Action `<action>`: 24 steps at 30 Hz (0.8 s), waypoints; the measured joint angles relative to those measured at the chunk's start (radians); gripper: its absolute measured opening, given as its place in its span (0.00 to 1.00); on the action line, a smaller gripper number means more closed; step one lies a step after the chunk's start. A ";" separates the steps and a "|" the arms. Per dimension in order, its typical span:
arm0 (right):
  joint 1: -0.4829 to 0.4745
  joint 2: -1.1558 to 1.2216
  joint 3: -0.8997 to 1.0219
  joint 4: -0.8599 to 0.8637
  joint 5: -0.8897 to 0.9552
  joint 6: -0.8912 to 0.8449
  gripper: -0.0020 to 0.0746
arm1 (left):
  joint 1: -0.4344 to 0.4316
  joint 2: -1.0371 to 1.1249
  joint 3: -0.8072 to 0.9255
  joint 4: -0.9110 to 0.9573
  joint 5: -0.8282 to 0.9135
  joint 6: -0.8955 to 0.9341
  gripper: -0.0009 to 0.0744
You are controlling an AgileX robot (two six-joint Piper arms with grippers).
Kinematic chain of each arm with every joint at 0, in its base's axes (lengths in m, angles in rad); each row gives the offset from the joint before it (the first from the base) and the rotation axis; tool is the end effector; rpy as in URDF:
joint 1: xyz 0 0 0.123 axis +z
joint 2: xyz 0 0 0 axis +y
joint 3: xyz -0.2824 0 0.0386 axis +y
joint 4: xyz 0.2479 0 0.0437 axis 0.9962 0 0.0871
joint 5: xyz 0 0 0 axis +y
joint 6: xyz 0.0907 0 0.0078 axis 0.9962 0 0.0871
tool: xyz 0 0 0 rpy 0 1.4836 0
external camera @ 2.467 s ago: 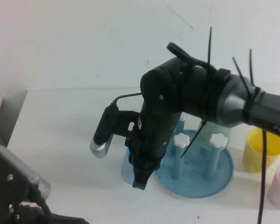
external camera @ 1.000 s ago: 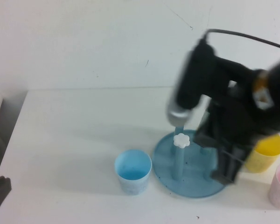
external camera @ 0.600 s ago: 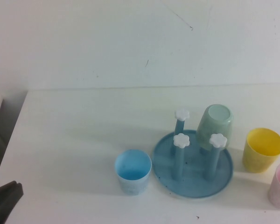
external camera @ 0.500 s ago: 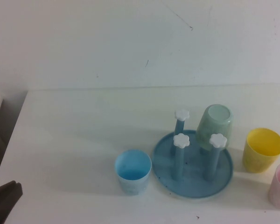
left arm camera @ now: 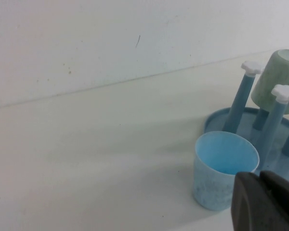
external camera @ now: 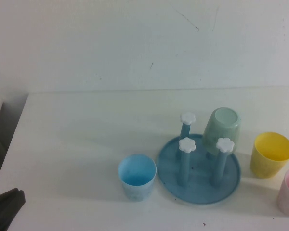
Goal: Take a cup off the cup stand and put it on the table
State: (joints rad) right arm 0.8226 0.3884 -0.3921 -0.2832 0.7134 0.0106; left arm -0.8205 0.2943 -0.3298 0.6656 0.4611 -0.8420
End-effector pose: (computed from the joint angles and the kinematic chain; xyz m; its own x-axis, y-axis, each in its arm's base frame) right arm 0.0630 0.0434 0.2595 -0.2509 -0.5659 -0.7853 -0.6838 0.6778 -0.2700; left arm 0.0674 -0.0355 0.2726 -0.2827 -0.0171 -0.9591 0.4699 0.8692 -0.1540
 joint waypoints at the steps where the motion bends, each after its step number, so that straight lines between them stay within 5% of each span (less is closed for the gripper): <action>1: 0.000 0.000 0.000 0.000 0.000 0.001 0.02 | 0.000 0.000 0.000 -0.001 0.000 0.000 0.01; 19: 0.000 0.000 0.000 0.000 0.006 0.003 0.02 | 0.007 -0.011 0.000 -0.043 0.011 0.002 0.01; 24: 0.000 0.000 0.000 0.000 0.008 0.003 0.02 | 0.153 -0.064 0.000 -0.239 0.005 0.317 0.01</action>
State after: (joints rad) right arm 0.8226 0.3884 -0.3921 -0.2830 0.7210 0.0137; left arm -0.6673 0.2298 -0.3298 0.4271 0.4658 -0.5253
